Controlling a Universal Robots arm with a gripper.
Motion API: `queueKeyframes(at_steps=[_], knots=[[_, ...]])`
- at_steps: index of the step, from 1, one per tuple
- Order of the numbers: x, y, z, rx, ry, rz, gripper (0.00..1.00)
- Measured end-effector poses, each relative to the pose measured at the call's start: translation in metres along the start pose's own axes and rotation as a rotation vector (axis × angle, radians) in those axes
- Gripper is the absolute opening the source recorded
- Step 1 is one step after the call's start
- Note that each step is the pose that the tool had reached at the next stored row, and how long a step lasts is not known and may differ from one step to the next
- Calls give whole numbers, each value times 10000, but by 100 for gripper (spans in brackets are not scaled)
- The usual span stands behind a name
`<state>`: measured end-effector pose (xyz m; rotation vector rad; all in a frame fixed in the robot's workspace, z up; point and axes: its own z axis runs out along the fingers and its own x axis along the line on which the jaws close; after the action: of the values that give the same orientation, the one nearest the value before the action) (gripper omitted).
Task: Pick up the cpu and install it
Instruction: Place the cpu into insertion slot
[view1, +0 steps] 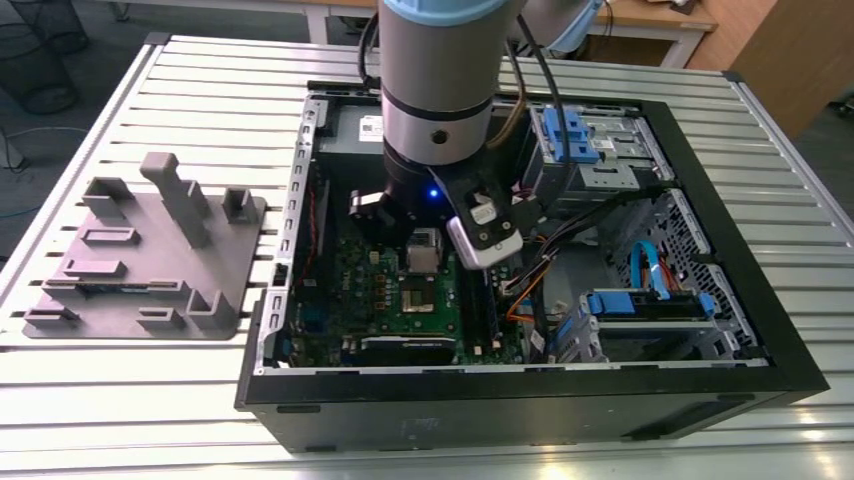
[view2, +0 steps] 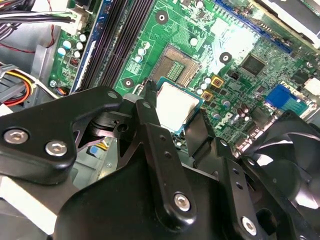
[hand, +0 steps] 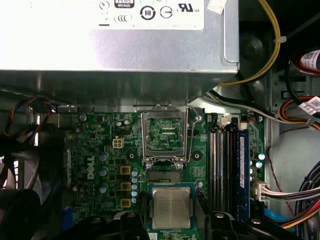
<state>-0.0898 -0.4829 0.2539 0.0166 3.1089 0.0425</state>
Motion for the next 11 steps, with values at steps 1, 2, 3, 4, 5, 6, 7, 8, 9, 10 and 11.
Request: queueKeyframes(at_steps=[1,2,3,4,5,6,7,8,9,10,11], knots=[[0,0,10,16,1,-1,47],[0,0,19,26,1,-1,47],[1,0,28,33,0,-1,47],[1,-1,35,39,0,-2,47],[1,-1,38,41,1,-2,47],[2,-1,38,43,2,-1,47],[1,-1,38,44,1,-1,47],[1,-1,39,43,1,-1,47],[1,-1,40,40,0,-2,47],[1,-1,40,41,0,-1,47],[1,-1,40,41,0,-1,47]])
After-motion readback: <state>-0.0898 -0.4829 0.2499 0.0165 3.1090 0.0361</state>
